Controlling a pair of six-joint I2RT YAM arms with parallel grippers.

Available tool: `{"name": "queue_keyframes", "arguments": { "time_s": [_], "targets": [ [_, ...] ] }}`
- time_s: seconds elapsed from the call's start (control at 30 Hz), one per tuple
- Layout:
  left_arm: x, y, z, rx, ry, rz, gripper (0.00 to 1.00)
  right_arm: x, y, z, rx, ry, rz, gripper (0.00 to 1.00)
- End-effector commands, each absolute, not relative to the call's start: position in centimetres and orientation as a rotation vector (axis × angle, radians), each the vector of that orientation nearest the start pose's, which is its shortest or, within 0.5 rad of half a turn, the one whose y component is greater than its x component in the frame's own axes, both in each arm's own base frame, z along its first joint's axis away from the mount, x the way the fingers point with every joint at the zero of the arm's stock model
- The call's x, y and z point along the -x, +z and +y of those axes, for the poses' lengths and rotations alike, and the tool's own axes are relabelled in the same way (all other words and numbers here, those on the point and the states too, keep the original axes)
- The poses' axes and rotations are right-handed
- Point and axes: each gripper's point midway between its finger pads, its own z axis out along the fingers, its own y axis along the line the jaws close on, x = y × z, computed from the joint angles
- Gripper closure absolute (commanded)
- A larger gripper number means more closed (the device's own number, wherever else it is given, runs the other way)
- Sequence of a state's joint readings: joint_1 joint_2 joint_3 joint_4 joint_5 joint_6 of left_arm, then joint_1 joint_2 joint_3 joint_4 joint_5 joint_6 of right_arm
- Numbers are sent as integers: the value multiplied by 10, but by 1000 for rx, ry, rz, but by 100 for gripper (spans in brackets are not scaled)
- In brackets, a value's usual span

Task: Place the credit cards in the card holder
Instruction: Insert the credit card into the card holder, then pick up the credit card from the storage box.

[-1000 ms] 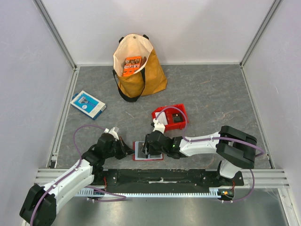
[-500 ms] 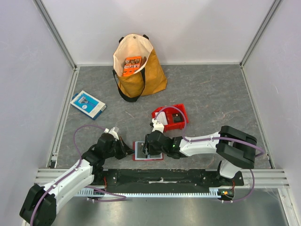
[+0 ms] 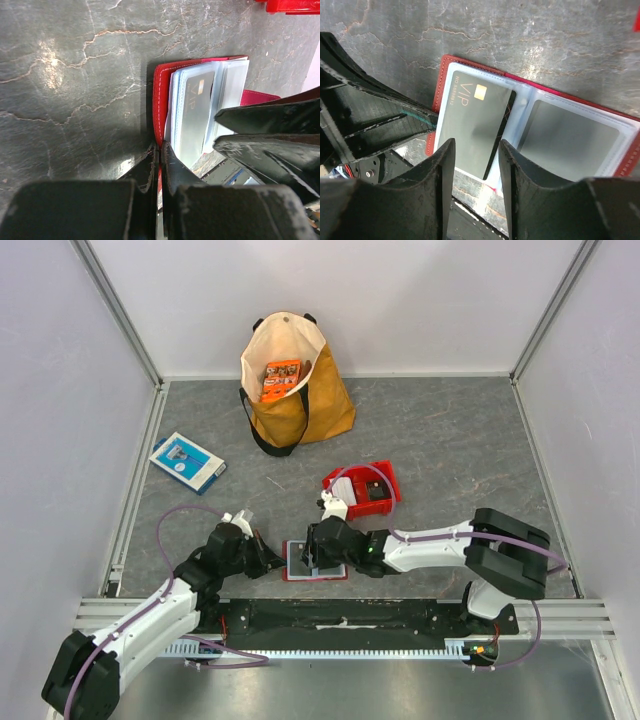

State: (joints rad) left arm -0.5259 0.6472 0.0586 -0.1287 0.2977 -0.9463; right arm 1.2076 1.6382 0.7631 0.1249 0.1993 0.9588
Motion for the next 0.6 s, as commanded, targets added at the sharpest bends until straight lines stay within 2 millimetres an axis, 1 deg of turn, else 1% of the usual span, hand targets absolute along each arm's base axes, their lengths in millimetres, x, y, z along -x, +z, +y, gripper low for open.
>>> {"name": "queue_keyframes", "arguments": {
  "time_s": [0.0, 0.07, 0.17, 0.2, 0.27, 0.33, 0.37, 0.43, 0.47, 0.57],
  "targets": [
    [-137, 21, -179, 352, -1071, 2462, 98, -170, 103, 383, 203, 823, 2280, 51],
    [-137, 22, -179, 351, -1072, 2460, 98, -182, 127, 369, 191, 782, 2232, 49],
    [-138, 23, -179, 351, -1075, 2456, 98, -209, 153, 340, 146, 698, 2189, 45],
    [-138, 23, -180, 351, -1076, 2454, 98, -222, 161, 327, 116, 670, 2177, 44],
    [-138, 24, -180, 351, -1078, 2453, 98, -239, 173, 306, 73, 638, 2160, 41],
    [-138, 24, -180, 349, -1078, 2451, 98, -253, 178, 287, 43, 600, 2153, 36],
    [-138, 24, -180, 349, -1079, 2452, 98, -260, 178, 279, 30, 581, 2158, 34],
    [-138, 24, -180, 348, -1079, 2450, 98, -269, 174, 269, 30, 553, 2190, 32],
    [-138, 24, -180, 348, -1078, 2453, 98, -275, 170, 267, 22, 541, 2207, 32],
    [-138, 24, -180, 344, -1078, 2454, 98, -286, 162, 267, 34, 535, 2243, 32]
  ]
}}
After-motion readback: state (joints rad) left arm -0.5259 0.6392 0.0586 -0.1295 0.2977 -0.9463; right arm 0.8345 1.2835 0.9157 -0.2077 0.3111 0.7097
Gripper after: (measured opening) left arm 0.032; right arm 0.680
